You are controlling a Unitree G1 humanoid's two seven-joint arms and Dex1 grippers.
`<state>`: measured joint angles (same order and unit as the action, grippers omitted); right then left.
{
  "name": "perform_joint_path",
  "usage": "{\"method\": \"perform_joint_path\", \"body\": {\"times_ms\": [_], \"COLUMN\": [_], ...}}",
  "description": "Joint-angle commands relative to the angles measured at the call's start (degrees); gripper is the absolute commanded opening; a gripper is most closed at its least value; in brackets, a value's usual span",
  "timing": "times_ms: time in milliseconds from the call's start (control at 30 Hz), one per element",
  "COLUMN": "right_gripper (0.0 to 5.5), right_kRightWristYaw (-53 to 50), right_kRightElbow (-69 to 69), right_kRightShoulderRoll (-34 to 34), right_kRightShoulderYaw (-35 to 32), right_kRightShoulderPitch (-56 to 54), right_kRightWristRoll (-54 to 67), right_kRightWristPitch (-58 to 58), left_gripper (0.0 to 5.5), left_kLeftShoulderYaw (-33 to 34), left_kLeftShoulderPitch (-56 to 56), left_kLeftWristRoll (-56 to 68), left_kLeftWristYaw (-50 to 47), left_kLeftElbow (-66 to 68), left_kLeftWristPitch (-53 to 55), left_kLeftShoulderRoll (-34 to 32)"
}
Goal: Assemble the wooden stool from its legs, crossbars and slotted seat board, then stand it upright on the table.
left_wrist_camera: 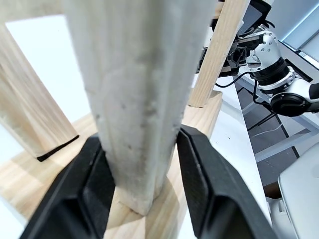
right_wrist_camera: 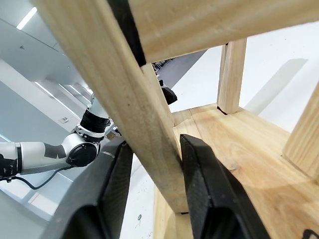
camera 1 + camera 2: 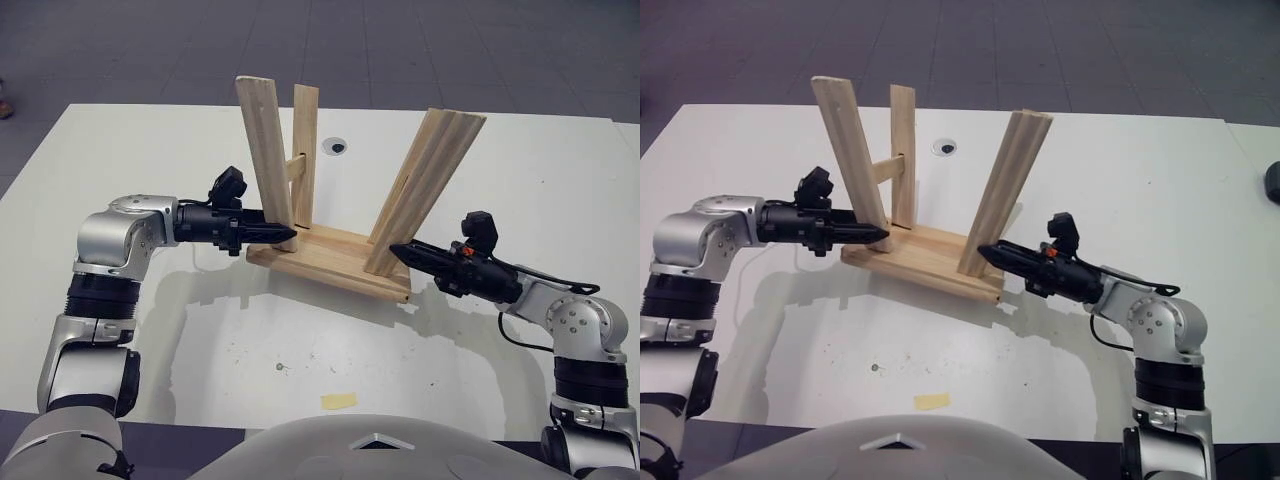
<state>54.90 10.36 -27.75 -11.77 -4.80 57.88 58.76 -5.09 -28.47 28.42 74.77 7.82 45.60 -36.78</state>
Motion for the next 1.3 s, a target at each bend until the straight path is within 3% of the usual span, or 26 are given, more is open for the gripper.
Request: {"method": "perform_joint_path", "body": {"times_ms": [33, 333, 500, 533, 700, 833, 967, 1167, 1300], "right_gripper": [1.42, 2.83, 3.61, 3.75, 4.56, 5.23, 5.4, 5.4, 5.4], "right_kRightWristYaw": [-2.5, -7.0, -8.5, -8.5, -8.0, -7.0, -5.5, 5.8, 10.7], "right_kRightElbow": [0.7, -1.3, -3.6, -4.3, -7.9, -7.6, -5.3, -9.6, -18.4], "right_kRightShoulderRoll": [0.9, 2.1, 2.1, 1.9, 0.5, -0.2, -2.5, -9.7, -10.2], "right_kRightShoulderYaw": [-1.2, -2.1, -4.1, -4.5, -7.0, -8.9, -10.6, 1.6, 7.5], "right_kRightShoulderPitch": [-1.4, -3.2, -3.9, -3.9, -3.7, -3.8, -5.2, -3.6, -7.3], "right_kRightWristRoll": [3.2, 3.9, 3.3, 3.0, 1.8, 1.7, 1.1, -18.2, -27.9], "right_kRightWristPitch": [1.4, 1.0, -1.2, -1.8, -4.1, -6.7, -9.7, -26.0, -36.6], "left_gripper": [1.72, 1.6, 1.5, 1.85, 2.6, 3.31, 3.95, 4.98, 5.39], "left_kLeftShoulderYaw": [-2.7, 8.0, 9.6, 9.6, 12.4, 16.6, 21.3, 5.7, -0.4], "left_kLeftShoulderPitch": [2.5, -6.6, -8.1, -8.3, -9.1, -9.3, -10.2, -3.0, -3.0], "left_kLeftWristRoll": [-1.7, 10.4, 10.6, 9.8, 10.2, 10.8, 15.7, 1.5, -2.8], "left_kLeftWristYaw": [-1.6, -10.5, -15.9, -17.1, -22.2, -25.4, -22.9, -11.1, -6.2], "left_kLeftElbow": [-0.6, 5.7, 7.5, 8.3, 12.1, 12.4, 4.3, 0.2, 3.4], "left_kLeftWristPitch": [0.3, 17.8, 21.3, 21.1, 21.7, 16.3, 13.8, -2.9, -8.1], "left_kLeftShoulderRoll": [-0.5, 7.3, 8.7, 8.8, 9.2, 10.4, 8.8, -0.7, -1.0]}}
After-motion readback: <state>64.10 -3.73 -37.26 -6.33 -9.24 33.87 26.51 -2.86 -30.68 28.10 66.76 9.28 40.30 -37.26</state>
